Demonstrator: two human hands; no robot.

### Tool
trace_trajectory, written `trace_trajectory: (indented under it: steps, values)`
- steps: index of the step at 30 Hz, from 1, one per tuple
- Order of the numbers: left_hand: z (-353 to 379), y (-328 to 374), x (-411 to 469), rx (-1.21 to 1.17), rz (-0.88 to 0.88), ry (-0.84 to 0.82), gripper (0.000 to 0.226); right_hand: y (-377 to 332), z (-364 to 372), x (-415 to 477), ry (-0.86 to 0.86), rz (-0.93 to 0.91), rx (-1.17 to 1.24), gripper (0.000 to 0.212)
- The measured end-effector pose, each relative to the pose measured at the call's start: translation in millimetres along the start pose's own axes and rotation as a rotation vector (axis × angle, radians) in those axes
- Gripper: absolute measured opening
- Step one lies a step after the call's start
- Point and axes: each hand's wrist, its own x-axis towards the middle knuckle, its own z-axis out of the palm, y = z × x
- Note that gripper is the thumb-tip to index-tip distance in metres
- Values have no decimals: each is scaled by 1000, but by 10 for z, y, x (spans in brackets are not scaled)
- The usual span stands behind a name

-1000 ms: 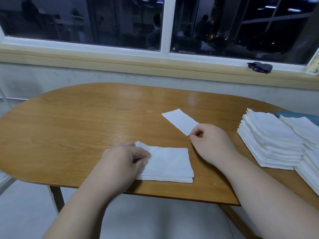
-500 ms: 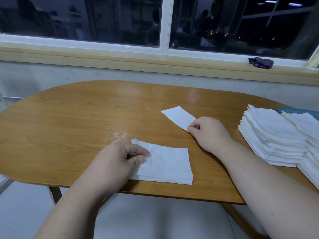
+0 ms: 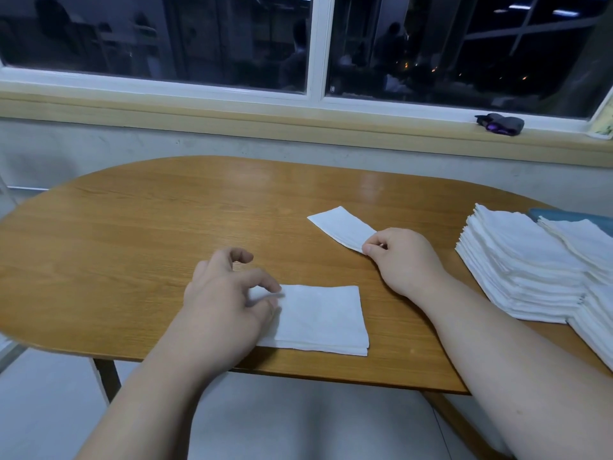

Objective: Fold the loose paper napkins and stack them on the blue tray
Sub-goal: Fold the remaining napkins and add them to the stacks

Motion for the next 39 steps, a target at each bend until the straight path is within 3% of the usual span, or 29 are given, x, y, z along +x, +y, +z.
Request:
trace_trajectory:
  steps: [13, 21, 27, 30, 33, 36, 39]
  values:
    - [4, 44, -4, -8, 15, 19, 8, -29, -79, -123, -10, 118, 62, 20]
    - [11, 30, 15, 1, 35, 37, 14, -124, -213, -252, 132, -26, 119, 18]
    - [-25, 54, 3, -49, 66, 34, 41, -316, -404, -453, 167, -196, 224, 18]
    - [-50, 62, -6, -108, 95, 33, 56, -487, -569, -560, 111, -322, 344, 15]
    - [-80, 154, -43, -297, 106, 8, 63, -648, -733, -655, -67, -396, 639, 10]
    - [-119, 196, -80, -626, 69, -35, 66, -710, -780, -740, -201, -316, 840, 15]
    - [-187, 182, -102, -690, 19, -29, 62, -645, -623, -777, -215, -131, 841, 20]
